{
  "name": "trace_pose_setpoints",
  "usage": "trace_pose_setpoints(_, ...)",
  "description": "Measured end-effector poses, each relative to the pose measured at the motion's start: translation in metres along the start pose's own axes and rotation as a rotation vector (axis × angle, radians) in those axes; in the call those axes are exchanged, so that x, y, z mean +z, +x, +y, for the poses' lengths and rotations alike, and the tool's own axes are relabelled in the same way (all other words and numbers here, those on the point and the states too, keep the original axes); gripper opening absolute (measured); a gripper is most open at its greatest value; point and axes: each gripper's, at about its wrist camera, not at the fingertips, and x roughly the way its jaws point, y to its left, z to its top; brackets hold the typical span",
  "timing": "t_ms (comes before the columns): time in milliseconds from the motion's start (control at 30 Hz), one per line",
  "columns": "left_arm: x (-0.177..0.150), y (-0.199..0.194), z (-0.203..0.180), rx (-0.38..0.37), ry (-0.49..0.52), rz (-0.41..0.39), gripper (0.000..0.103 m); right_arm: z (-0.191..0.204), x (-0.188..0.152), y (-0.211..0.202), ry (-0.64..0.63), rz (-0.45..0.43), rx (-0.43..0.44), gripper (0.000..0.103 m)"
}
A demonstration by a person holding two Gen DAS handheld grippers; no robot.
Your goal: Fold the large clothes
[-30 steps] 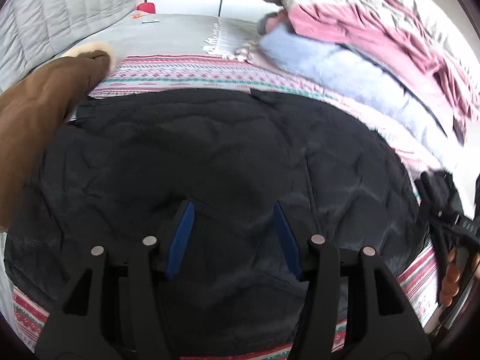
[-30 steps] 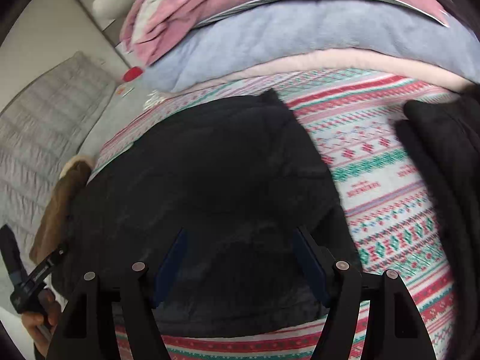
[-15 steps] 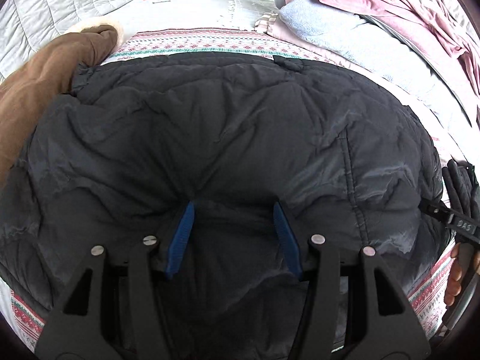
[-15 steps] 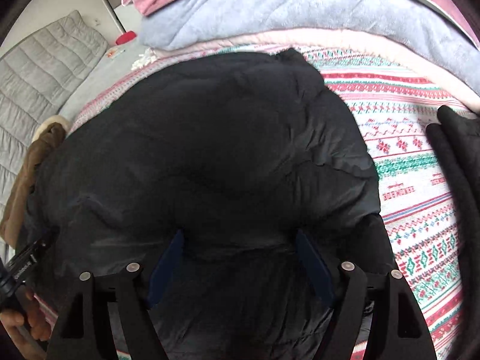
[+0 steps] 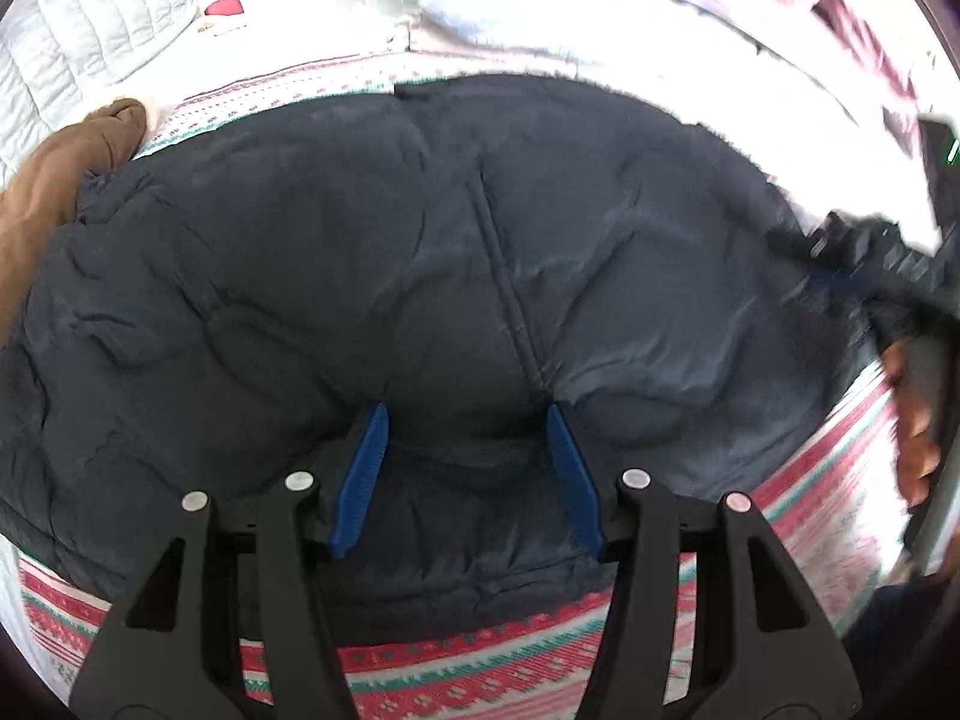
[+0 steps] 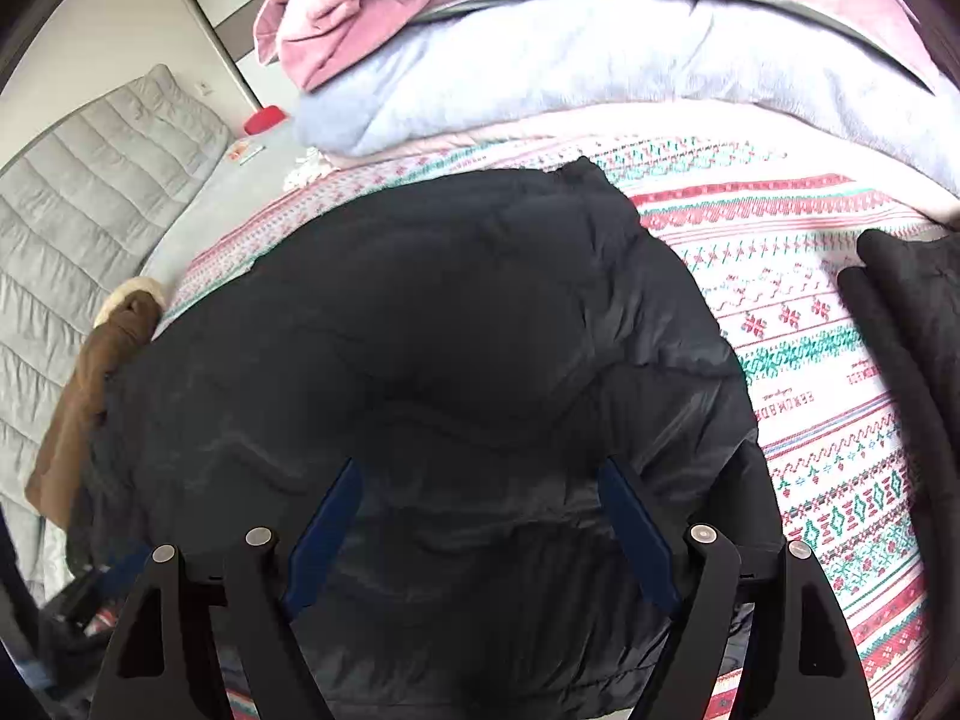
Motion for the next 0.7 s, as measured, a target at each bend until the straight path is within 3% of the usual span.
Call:
trace_pose_setpoints(233, 0.003, 0.021, 0.006, -0.005, -0.02, 0.044, 0.057, 0.008, 0.003, 0.02, -0.005, 0.078, -0.039, 0.083)
trace_pose_setpoints(433, 0.021, -0.006, 0.019, -0.071, -0.049, 0.005, 0.057, 0.003, 0.007, 0.013, 0.028, 0.042, -0.009, 0.083)
trace_pose_setpoints(567, 0.051, -0.012, 0.019, -0.045, -0.03, -0.044, 0.057, -0.008, 0.01, -0.003, 0.074, -0.016, 0.026, 0.083)
trace_pose_setpoints(700, 0.081, 0.011, 0.018, -0.01, -0.017, -0.011, 0.057, -0.004, 0.012, -0.01, 0.091, -0.033, 0.052, 0.083)
